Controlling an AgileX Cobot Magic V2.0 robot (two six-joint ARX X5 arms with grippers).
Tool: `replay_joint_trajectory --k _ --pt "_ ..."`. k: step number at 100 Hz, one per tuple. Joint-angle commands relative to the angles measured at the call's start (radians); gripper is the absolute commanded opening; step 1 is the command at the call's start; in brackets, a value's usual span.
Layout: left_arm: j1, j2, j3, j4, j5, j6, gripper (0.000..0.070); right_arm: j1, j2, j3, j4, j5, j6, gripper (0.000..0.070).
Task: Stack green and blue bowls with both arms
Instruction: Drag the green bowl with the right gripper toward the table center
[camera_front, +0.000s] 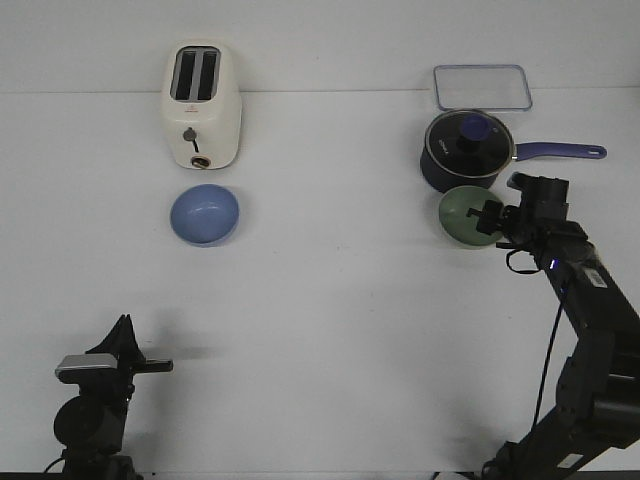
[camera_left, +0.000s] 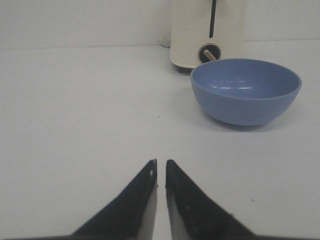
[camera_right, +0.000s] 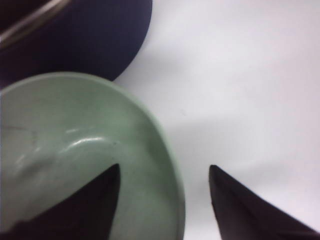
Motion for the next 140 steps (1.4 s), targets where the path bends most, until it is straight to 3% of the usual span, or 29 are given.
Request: replay_joint_trajectory --k 1,9,33,43,58,83,92,111,126,140 --pt "0.0 -0.001 -0.02 0.014 0.002 0.002 0.0015 -0.001 0.028 0.023 0.01 -0.003 0.002 0.0178" --pt "0.0 -0.001 -0.02 0.014 0.002 0.002 0.0015 -0.001 0.031 0.023 0.017 -0.005 0.001 0.0" --pt "0.0 -0.001 -0.02 0.014 0.002 0.002 0.0015 -0.014 -0.029 0.023 -0.027 -0.074 0.017 0.0" --pt "0.0 -0.001 -0.02 0.014 0.002 0.002 0.0015 -0.014 -0.134 0.022 -0.075 -0.084 0.01 0.0" --pt "0.0 -0.001 -0.02 0.014 0.002 0.002 0.0015 -0.001 -0.356 -0.021 -0.163 -0.18 0.007 0.0" --pt "0.0 -0.001 -0.02 0.014 0.002 0.002 0.0015 0.257 -0.747 -0.252 -0.209 -0.204 0.034 0.0" --pt "0.0 -0.001 -0.02 0.014 0.002 0.002 0.0015 0.408 -0.812 -0.329 -0.219 -0.185 0.077 0.0" --pt "0.0 -0.001 -0.02 0.014 0.002 0.002 0.0015 0.676 -0.795 -0.463 -0.166 -0.018 0.159 0.0" --pt "0.0 -0.001 -0.02 0.014 0.002 0.002 0.0015 0.794 -0.709 -0.523 -0.076 0.054 0.198 0.0" --pt "0.0 -0.001 -0.02 0.014 0.002 0.002 0.0015 0.822 -0.617 -0.526 -0.03 0.088 0.2 0.0"
